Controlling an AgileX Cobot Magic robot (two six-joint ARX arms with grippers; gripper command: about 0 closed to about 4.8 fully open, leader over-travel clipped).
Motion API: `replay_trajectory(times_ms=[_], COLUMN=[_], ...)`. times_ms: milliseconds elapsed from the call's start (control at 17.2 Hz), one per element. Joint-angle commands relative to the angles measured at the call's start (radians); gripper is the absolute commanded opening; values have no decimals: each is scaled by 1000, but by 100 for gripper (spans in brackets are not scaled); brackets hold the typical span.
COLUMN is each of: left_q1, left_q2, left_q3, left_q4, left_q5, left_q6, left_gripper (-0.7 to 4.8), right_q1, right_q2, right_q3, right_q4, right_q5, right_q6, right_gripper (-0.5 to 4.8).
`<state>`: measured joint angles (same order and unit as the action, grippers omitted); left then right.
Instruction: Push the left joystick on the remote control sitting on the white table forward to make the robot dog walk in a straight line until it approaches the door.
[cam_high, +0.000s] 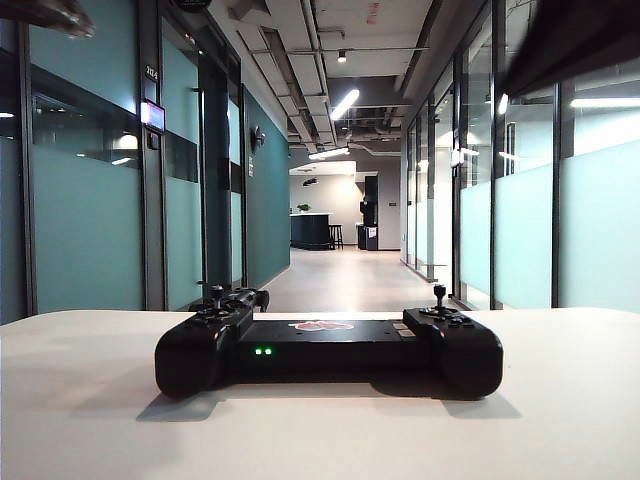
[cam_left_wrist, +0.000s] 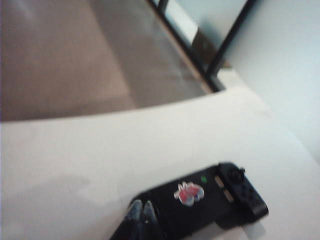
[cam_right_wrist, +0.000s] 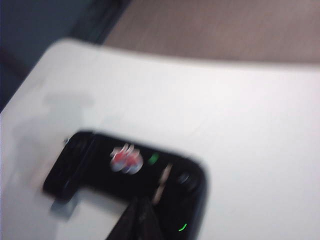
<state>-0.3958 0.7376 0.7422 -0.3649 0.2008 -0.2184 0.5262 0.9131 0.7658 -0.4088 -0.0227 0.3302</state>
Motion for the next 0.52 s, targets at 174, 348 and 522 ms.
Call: replay_trajectory(times_ms=[174, 348, 522], left_q1=[-66, -75, -75], left_q2=[117, 172, 189], left_q3=[114, 151, 151], left_q4=[-76, -76, -84], left_q5=[58, 111, 104], left_q6=[1, 1, 1], left_gripper=[-5, -5, -5], right_q1=[58, 58, 58], right_q2=[144, 198, 210], right_q3=[63, 64, 64], right_q4=[-102, -123, -128], right_q5=[5, -3, -6], right_q6=[101, 138, 142], right_gripper=[-6, -5, 89])
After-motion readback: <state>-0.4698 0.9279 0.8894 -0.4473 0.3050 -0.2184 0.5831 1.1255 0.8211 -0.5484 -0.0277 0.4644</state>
